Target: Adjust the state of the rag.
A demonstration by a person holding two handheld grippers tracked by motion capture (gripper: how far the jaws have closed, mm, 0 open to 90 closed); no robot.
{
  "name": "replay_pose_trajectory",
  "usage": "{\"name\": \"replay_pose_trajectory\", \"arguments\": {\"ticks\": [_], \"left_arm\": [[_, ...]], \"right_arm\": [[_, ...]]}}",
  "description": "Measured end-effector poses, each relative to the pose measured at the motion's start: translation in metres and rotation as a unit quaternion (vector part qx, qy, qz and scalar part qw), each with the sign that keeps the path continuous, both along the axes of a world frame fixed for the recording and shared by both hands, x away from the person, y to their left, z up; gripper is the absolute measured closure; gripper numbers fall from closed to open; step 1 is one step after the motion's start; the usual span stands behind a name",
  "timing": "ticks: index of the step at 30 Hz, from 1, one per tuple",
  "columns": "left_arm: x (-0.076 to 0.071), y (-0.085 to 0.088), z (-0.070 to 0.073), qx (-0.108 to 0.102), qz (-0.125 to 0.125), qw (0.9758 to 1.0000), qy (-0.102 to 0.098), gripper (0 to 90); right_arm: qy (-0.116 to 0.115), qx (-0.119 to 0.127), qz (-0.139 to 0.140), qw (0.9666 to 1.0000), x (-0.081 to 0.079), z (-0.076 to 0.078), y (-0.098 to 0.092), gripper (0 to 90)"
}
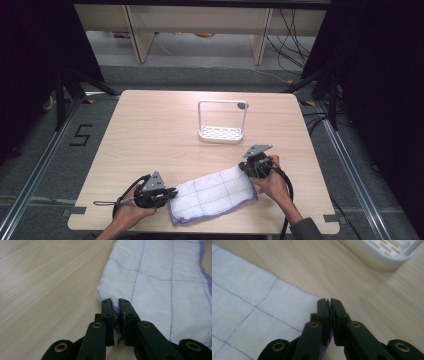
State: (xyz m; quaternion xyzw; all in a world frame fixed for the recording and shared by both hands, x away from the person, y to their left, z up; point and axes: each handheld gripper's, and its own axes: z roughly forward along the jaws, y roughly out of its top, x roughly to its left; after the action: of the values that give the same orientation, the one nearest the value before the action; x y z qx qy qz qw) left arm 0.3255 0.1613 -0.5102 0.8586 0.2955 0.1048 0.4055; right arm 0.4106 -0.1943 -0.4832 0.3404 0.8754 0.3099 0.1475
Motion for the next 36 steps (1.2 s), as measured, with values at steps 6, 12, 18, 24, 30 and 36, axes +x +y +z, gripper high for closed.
{"name": "replay_pose_trajectory", "arguments": {"ticks": [6,12,18,24,30,36], "left_arm": [[-0.016,-0.008,0.002,-0.010,-0.024,0.9996,0.004,82.4],[-0.028,-0.018,0.001,-0.025,-0.041,0.9987,0.016,82.2],[-0.034,-0.030,0.001,-0.022,-0.062,0.9976,0.018,81.8],[-0.037,-0.032,0.003,-0.035,-0.066,0.9965,0.037,68.6],[-0.020,-0.024,0.022,-0.049,-0.033,0.9981,0.015,44.7],[0.018,-0.030,0.027,-0.051,0.000,0.9987,0.009,41.7]], "right_arm": [[0.011,-0.017,0.013,0.9997,0.038,0.005,0.021,86.7],[0.012,-0.036,0.035,0.9987,0.064,0.007,0.050,86.7],[0.005,-0.055,0.063,0.9964,0.077,0.004,0.083,85.0],[-0.018,-0.040,0.032,0.9986,0.076,0.007,0.099,60.6],[-0.044,-0.013,-0.005,0.9989,0.047,0.027,0.071,50.3],[-0.035,-0.037,-0.035,0.9981,0.021,0.021,0.038,49.2]]}}
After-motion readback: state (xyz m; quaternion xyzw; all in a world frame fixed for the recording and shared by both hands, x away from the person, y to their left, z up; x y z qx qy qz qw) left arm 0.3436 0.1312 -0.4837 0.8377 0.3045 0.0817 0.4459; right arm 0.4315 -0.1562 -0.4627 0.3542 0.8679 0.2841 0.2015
